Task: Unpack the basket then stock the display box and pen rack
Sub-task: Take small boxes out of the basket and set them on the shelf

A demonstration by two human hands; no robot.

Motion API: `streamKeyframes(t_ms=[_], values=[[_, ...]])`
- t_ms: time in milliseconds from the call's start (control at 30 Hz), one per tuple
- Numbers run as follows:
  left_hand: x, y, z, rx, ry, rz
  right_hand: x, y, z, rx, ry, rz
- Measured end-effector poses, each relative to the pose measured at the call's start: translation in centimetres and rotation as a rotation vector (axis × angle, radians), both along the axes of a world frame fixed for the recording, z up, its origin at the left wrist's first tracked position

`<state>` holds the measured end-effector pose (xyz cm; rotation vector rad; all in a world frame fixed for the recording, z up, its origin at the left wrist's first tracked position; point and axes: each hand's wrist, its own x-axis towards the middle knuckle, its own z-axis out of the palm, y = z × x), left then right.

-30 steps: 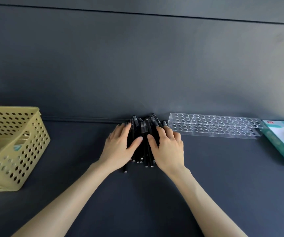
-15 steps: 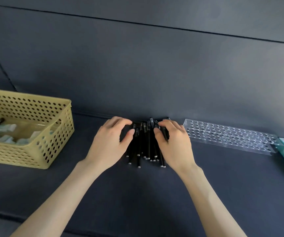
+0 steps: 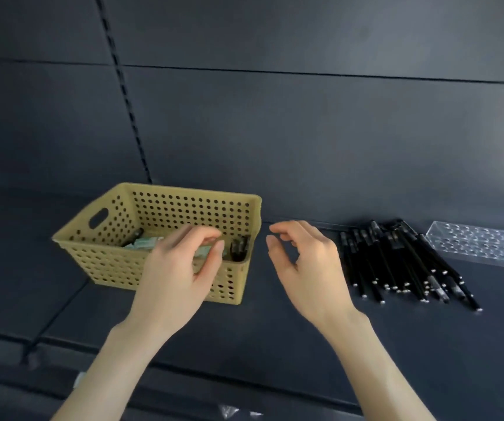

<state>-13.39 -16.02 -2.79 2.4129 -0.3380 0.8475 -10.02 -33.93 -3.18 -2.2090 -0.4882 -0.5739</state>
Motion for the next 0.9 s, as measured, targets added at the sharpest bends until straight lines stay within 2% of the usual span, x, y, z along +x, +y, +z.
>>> streamKeyframes(t_ms=[167,367,567,767,900], values=[[0.4,6.8,0.0,-0.014,0.055,-0.032,-0.4,6.4,0.1,-0.003,-0.015,0.001],[3.9,11.3,0.6,0.002,0.186,-0.089,2.4,9.9,0.8,-0.116,0.069,0.006],[9.0,14.4,0.8,0.166,0.537,-0.199,7.4,11.0,1.1,-0.388,0.287,0.168],[13.1,15.9,0.2,0.508,0.882,-0.306,11.6,12.3,0.8,-0.727,0.542,0.395],[15.4,16.2,-0.4,0.537,1.075,-0.491,13.2,13.5,1.1,-0.927,0.705,0.483]])
